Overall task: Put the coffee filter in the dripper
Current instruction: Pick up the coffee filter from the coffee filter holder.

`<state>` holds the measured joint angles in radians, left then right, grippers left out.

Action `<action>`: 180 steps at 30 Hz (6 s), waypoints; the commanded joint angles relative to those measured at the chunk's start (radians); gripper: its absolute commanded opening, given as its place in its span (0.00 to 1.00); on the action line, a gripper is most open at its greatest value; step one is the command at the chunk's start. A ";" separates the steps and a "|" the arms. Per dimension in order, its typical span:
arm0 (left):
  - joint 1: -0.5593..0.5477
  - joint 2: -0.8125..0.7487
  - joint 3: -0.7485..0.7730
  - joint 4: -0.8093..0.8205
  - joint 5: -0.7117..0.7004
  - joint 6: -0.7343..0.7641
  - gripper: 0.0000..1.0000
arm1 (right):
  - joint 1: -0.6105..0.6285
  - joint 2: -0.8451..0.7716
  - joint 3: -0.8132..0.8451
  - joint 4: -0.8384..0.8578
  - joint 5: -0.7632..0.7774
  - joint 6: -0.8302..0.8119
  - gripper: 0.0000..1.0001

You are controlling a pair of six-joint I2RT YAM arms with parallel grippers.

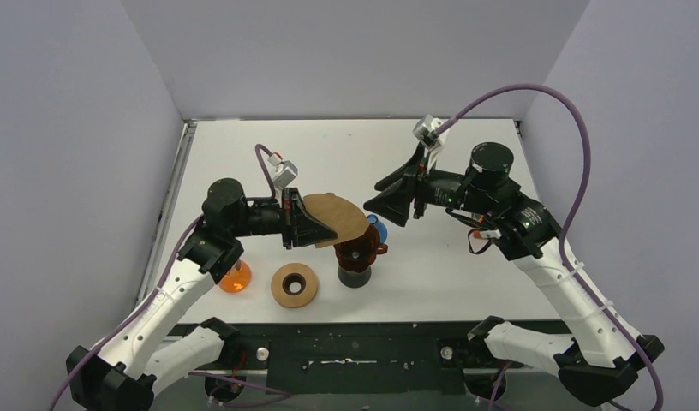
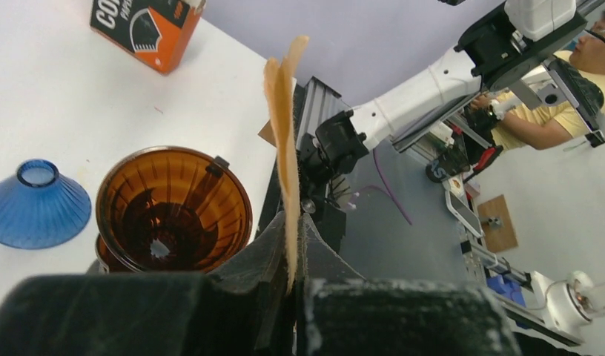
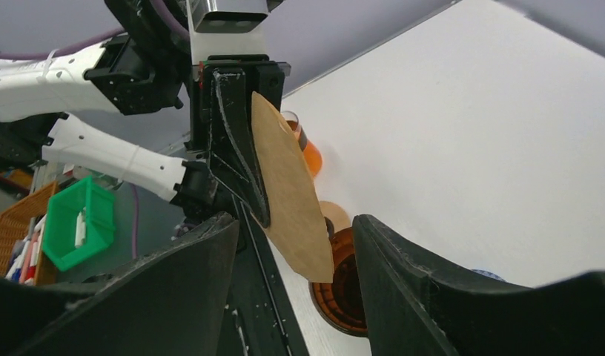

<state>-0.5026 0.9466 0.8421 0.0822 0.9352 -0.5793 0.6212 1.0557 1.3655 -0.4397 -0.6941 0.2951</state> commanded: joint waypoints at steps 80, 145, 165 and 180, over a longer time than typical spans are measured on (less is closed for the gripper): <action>-0.198 0.000 0.023 -0.283 0.121 0.196 0.00 | 0.077 0.112 -0.037 -0.019 -0.363 0.015 0.46; -0.214 -0.025 0.008 -0.195 0.134 0.141 0.00 | 0.166 0.066 0.015 -0.087 -0.135 -0.041 0.56; -0.214 0.007 0.012 -0.184 0.122 0.139 0.00 | 0.205 0.072 0.031 -0.132 -0.145 -0.077 0.52; -0.214 0.003 0.002 -0.195 0.109 0.144 0.00 | 0.206 0.035 0.028 -0.127 -0.130 -0.065 0.51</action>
<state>-0.7120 0.9527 0.8394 -0.1314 1.0439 -0.4412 0.8200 1.1240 1.3540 -0.5938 -0.8333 0.2276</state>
